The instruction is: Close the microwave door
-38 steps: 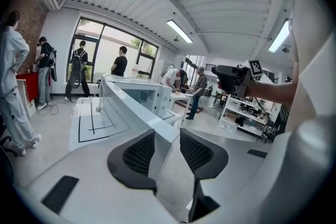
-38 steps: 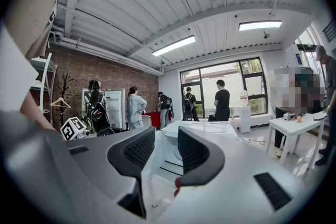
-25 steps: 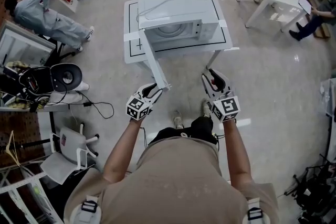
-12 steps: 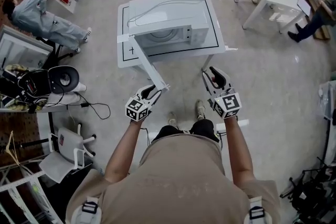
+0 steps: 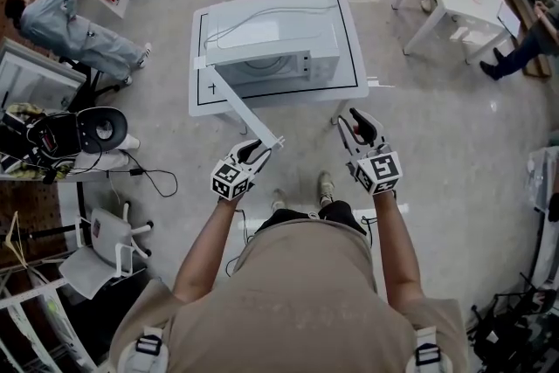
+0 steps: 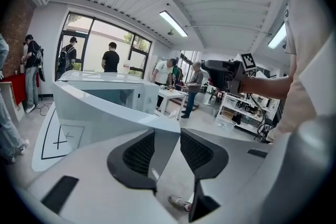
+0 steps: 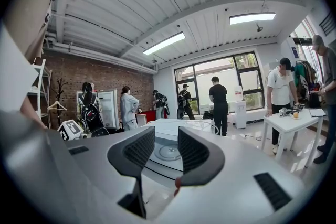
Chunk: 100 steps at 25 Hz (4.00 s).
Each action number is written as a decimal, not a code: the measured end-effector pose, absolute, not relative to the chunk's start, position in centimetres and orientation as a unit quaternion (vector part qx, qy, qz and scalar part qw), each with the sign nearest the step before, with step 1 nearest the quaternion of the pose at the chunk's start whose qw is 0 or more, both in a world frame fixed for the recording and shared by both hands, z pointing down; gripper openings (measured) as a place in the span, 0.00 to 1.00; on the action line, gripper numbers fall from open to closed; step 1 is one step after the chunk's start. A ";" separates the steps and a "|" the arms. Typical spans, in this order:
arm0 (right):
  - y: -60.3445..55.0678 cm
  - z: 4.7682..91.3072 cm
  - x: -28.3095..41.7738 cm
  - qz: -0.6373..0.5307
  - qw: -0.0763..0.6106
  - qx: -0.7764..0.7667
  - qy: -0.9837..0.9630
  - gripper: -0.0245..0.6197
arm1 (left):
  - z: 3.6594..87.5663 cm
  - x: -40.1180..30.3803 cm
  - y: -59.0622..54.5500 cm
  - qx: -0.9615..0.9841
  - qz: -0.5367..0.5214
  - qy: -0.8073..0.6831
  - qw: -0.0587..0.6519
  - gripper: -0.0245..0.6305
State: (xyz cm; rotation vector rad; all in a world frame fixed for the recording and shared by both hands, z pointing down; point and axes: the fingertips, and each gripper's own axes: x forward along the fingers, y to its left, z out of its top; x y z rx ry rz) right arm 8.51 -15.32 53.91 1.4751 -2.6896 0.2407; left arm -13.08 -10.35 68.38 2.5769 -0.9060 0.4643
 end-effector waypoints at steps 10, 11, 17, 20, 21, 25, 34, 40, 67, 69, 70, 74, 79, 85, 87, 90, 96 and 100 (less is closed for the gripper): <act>-17.8 54.3 12.0 0.075 0.037 0.475 -0.876 0.25 | 68.6 -9.3 -13.7 0.911 0.168 -0.332 0.178 0.26; -18.1 54.3 12.2 0.075 0.037 0.474 -0.876 0.25 | 68.6 -9.1 -14.2 0.909 0.171 -0.337 0.176 0.26; -19.7 54.4 13.4 0.073 0.037 0.469 -0.879 0.25 | 68.3 -12.6 -18.4 0.866 0.128 -0.426 0.228 0.26; -20.5 54.5 13.6 0.075 0.035 0.463 -0.882 0.25 | 68.1 -12.6 -19.3 0.866 0.130 -0.428 0.225 0.26; -20.7 54.4 13.5 0.076 0.034 0.461 -0.884 0.25 | 68.2 -12.4 -19.5 0.867 0.134 -0.424 0.225 0.26; -21.6 54.4 13.8 0.078 0.032 0.457 -0.885 0.25 | 68.7 -10.9 -20.3 0.868 0.135 -0.419 0.231 0.26; -23.7 55.4 16.0 0.085 0.032 0.458 -0.884 0.25 | 69.3 -9.5 -23.5 0.860 0.130 -0.429 0.245 0.26; -25.0 55.8 17.1 0.090 0.032 0.457 -0.884 0.25 | 69.3 -8.9 -25.8 0.857 0.132 -0.434 0.245 0.26; -28.3 57.2 22.3 0.096 0.038 0.452 -0.886 0.25 | 70.3 -7.6 -34.8 0.809 0.076 -0.513 0.278 0.26; -28.5 57.2 22.6 0.097 0.039 0.450 -0.887 0.25 | 70.5 -8.1 -35.9 0.798 0.094 -0.532 0.268 0.16; -28.6 57.1 22.7 0.097 0.040 0.450 -0.887 0.25 | 70.6 -8.3 -36.4 0.792 0.099 -0.540 0.266 0.13; -29.1 56.9 22.7 0.096 0.041 0.447 -0.889 0.25 | 70.6 -8.5 -37.1 0.782 0.082 -0.550 0.283 0.10; -29.2 56.8 21.5 0.092 0.044 0.435 -0.895 0.25 | 70.4 -7.9 -37.0 0.800 0.085 -0.525 0.278 0.11; -28.7 56.9 19.4 0.091 0.042 0.423 -0.901 0.25 | 67.4 -7.2 -35.5 0.813 0.047 -0.514 0.268 0.13; -28.6 56.8 18.6 0.097 0.036 0.421 -0.901 0.25 | 66.1 -6.7 -34.4 0.822 0.038 -0.503 0.265 0.13; -28.9 56.4 17.0 0.102 0.023 0.420 -0.901 0.25 | 63.7 -7.2 -33.0 0.835 0.031 -0.487 0.253 0.13; -29.2 53.9 13.5 0.088 -0.004 0.439 -0.894 0.25 | 56.7 -11.3 -29.9 0.862 0.031 -0.468 0.191 0.13; -28.4 51.0 11.3 0.068 -0.014 0.443 -0.894 0.25 | 52.6 -14.8 -28.3 0.871 0.020 -0.466 0.156 0.13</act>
